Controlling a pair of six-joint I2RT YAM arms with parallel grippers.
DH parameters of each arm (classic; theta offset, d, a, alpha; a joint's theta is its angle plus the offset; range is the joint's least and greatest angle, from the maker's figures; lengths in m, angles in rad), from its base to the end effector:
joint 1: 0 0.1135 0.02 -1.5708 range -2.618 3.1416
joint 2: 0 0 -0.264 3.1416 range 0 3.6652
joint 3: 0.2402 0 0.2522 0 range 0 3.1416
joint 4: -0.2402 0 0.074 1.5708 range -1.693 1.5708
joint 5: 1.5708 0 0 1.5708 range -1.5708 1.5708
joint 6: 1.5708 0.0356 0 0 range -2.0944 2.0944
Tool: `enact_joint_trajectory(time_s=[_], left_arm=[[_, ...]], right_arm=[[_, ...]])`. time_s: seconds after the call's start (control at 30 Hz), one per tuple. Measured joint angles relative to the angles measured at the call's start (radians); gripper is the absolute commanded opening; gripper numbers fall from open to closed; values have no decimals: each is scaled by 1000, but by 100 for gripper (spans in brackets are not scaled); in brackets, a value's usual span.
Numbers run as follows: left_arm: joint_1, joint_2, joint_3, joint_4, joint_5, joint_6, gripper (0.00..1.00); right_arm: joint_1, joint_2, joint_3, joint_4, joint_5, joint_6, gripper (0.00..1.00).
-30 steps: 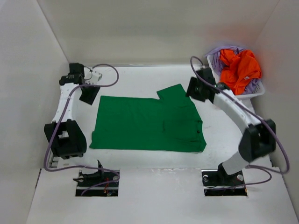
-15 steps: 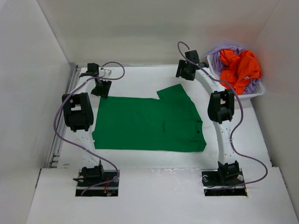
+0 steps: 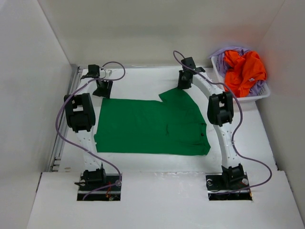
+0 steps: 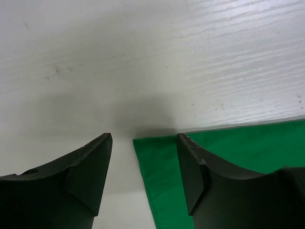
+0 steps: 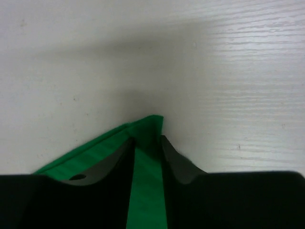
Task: Fold and stack the t-shirts
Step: Grap the side of the flattened tshirt furthest away from the robot with both arms
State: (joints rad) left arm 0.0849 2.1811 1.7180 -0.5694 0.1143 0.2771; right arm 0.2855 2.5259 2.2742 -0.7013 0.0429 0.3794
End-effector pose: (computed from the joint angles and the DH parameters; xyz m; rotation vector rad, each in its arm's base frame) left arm 0.4720 0.0361 0.1802 0.2895 2.5763 -0.0172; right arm 0.5293 0.1538 0.1738 0.1364 2.5323 0.2127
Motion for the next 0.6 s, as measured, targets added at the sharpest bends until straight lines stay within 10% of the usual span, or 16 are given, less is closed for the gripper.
enact_joint_trajectory(time_s=[0.27,0.6], left_arm=[[22,30,5,-7,57,-14,48],[34,25,-4,-40,146,-21,0]], right_arm=[[11,-16,-32,-6,-10,5,7],[13,-107,-160,-7,-10,6,0]])
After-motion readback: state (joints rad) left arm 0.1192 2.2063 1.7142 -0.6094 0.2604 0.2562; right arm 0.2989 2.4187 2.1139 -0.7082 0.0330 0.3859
